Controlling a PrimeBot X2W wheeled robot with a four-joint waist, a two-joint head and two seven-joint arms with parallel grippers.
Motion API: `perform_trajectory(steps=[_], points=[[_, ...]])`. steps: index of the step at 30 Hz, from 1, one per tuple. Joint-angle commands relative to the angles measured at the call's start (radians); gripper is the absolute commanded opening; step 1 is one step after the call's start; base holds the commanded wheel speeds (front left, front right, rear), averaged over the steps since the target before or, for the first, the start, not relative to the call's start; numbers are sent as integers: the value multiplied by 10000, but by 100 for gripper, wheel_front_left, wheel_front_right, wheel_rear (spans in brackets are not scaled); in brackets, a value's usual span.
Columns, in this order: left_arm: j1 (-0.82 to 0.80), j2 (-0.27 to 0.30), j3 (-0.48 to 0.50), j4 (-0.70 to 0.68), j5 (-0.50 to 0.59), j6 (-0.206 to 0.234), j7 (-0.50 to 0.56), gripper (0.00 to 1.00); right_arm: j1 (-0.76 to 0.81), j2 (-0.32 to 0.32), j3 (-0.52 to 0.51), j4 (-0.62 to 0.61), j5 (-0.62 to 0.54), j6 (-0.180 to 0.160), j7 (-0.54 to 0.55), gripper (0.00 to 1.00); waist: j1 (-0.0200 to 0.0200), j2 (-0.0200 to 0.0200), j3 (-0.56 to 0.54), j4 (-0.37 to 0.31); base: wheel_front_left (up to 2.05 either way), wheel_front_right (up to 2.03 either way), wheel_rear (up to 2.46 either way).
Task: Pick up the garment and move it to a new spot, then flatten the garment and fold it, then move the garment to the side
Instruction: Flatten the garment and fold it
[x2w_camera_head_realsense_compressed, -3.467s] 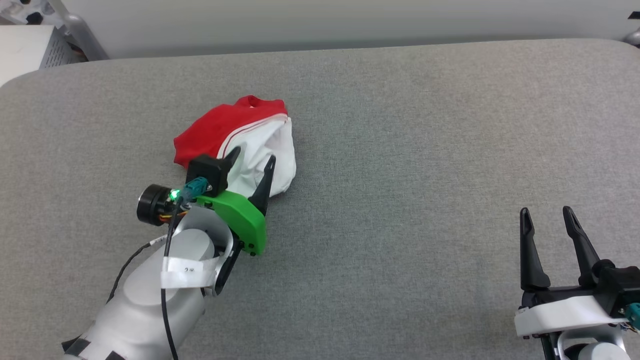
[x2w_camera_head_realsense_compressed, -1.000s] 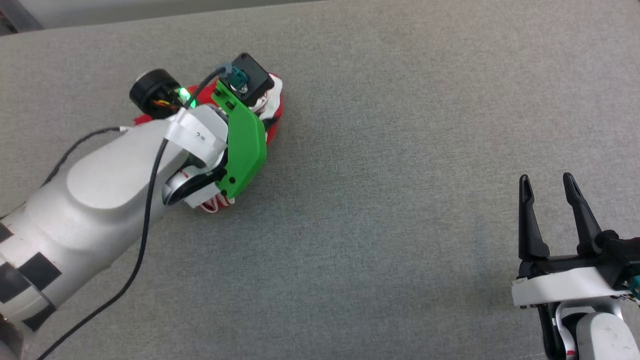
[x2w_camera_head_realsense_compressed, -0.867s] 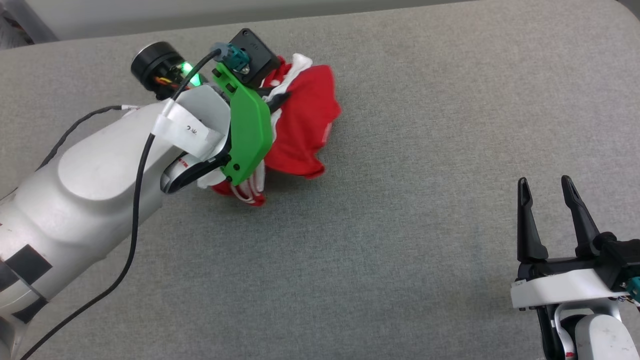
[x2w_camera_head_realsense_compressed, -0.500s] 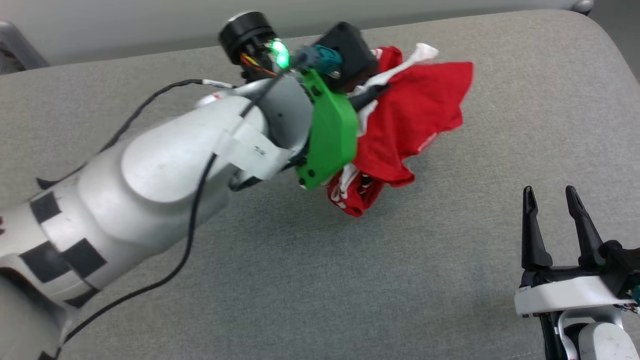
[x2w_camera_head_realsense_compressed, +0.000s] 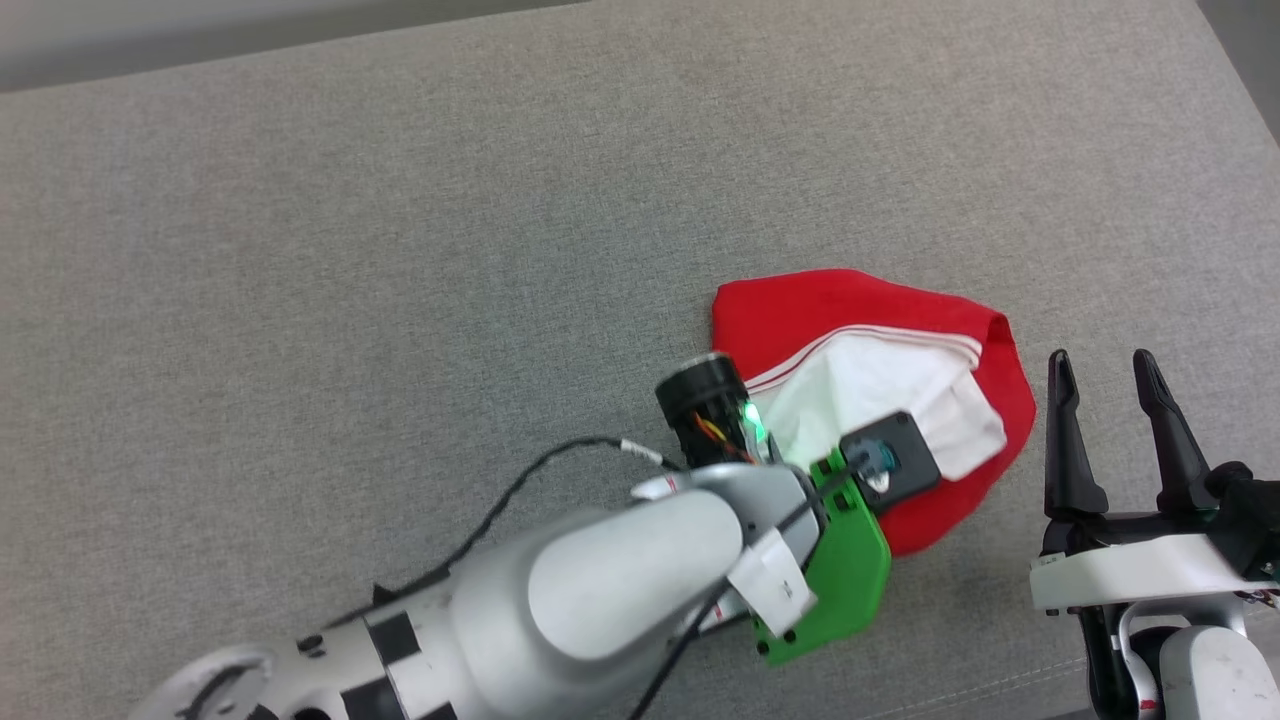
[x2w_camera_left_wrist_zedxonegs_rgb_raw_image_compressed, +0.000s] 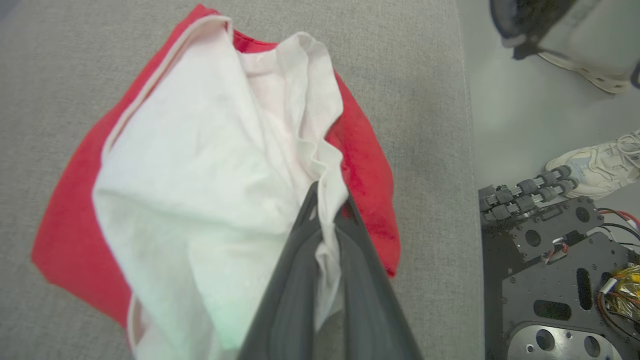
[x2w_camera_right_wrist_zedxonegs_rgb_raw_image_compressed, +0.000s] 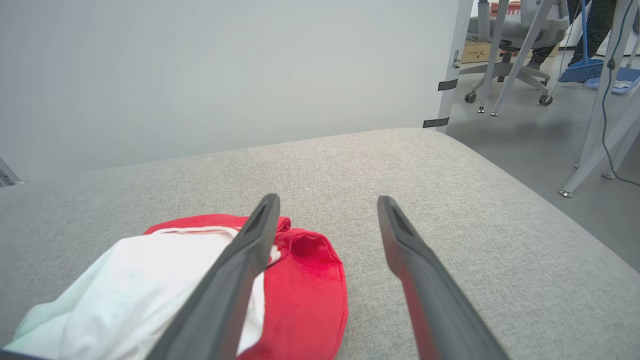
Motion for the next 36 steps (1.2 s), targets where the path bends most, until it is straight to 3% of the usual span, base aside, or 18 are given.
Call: perform_trajectory(steps=[1,4,5,6,12,18,21,25,30,36], points=[[418,-138,25,-32,135,-27,192,0,-133,-1,-19,-3,73,19,-92,100,-1,-1,142,-95,0,0,0],[948,-320,25,-104,290,-27,445,0,-180,-1,-54,5,30,19,-92,100,-1,-1,176,-49,0,0,0],[1039,-360,25,-89,342,-27,500,22,-200,-1,-57,13,19,19,-92,100,-1,-1,174,-33,0,0,0],[1076,-408,25,-64,421,-27,484,100,-220,-1,-56,13,-2,19,-92,100,-1,-1,146,12,0,0,0],[674,-669,25,-76,573,-27,-988,100,-77,-1,-113,24,-145,19,-92,100,-1,-1,-295,337,0,0,0],[-111,-680,284,343,304,11,-3757,100,360,-1,-287,5,-285,19,-92,100,-1,-1,-1023,802,0,0,0],[-158,-505,732,674,657,550,-4905,100,597,-1,-282,-64,-355,19,-92,100,-1,-1,-1384,1011,0,0,0],[267,-46,1498,714,777,1529,-5633,100,839,-1,-278,-229,-466,19,-92,100,-1,-1,-1778,1255,0,0,0],[1352,924,2746,141,981,2919,-5836,100,939,-1,-371,-628,-637,19,-92,100,-1,-1,-2122,1457,0,0,0],[3625,2015,5093,-1453,1499,4522,-5846,100,707,-199,-434,-1293,-1071,19,-92,100,-1,-1,-2280,1646,0,0,0]])
